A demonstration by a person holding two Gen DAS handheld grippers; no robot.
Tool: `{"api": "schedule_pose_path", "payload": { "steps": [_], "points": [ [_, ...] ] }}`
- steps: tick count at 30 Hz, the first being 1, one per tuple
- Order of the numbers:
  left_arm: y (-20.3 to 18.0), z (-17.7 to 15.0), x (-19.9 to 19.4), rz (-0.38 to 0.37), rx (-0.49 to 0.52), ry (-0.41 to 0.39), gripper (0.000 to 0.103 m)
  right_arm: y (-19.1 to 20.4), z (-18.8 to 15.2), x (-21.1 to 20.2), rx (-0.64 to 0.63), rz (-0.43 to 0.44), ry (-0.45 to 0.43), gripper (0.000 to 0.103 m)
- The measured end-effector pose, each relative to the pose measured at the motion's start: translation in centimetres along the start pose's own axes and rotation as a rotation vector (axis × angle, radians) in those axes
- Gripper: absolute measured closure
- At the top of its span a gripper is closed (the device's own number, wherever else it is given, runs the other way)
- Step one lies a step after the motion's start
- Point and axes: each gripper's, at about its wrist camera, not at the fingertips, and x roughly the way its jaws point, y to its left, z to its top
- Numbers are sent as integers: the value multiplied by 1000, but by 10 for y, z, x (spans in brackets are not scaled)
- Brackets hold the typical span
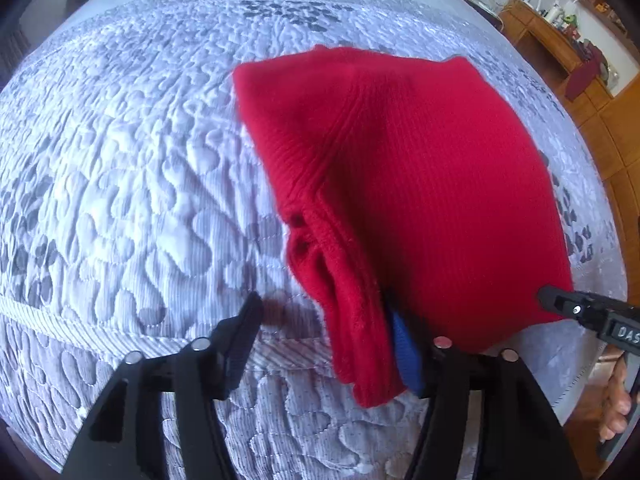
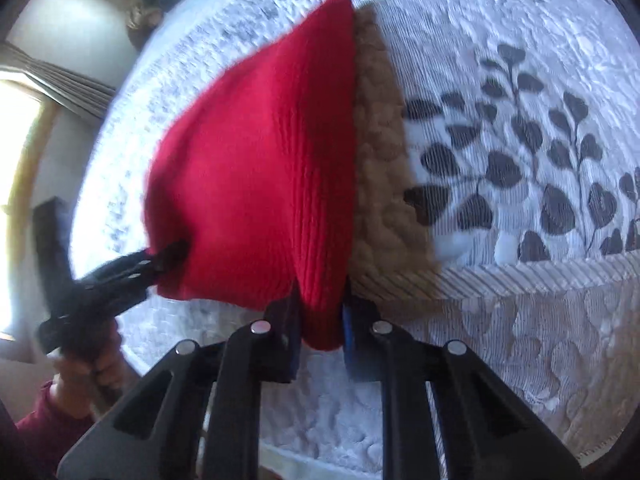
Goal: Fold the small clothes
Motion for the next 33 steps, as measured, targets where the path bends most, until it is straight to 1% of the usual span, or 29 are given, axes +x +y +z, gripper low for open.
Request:
{"api": "schedule_pose_path", "payload": {
  "steps": [2,5,8,9,10,11,12,14,17,20,22,23,24,28,29,31,33],
  "points": [
    [2,-4,1,-5,18,-24,37,-5,-4,8,14,8,-16,85],
    [-1,-10,-2,9,36,-51,35,-10,-12,5,39,43,-47,83],
    [-1,-13,-9,17,29,-67,33,-13,-23,-7,46,62,-89,73],
    [-3,-12,-10,28,26,-73,32,-13,-27,-13,49,62,-102,60],
    [-3,-15,-14,52,24,-82,27,-11,-34,-21,49,59,-123,37],
    [-4,-18,-19,75,26,-92,25,-11,-39,-27,43,46,-141,29],
    [-5,-21,-24,84,30,-98,25,-8,-46,-34,28,5,-164,28],
    [-6,-27,-32,100,33,-101,25,-3,-57,-41,17,-37,-174,28],
    [-6,-39,-49,113,17,-119,25,-3,-78,-51,19,-56,-178,27],
    [-9,-52,-66,134,17,-133,23,9,-96,-55,10,-97,-178,20],
    [-11,-59,-74,135,19,-136,23,13,-107,-63,-5,-130,-190,13],
    [-11,-64,-79,139,22,-139,22,22,-110,-63,-13,-145,-196,12],
    [-11,-67,-83,142,23,-140,22,30,-108,-61,-18,-153,-195,12],
    [-7,-79,-99,151,16,-150,21,45,-122,-63,-30,-204,-180,11],
    [-5,-82,-104,155,13,-153,21,50,-126,-65,-34,-207,-180,11],
    [-3,-85,-110,164,12,-164,21,57,-123,-64,-38,-201,-180,11],
    [-3,-86,-116,170,12,-171,21,63,-128,-67,-40,-214,-184,11]
  ]
}}
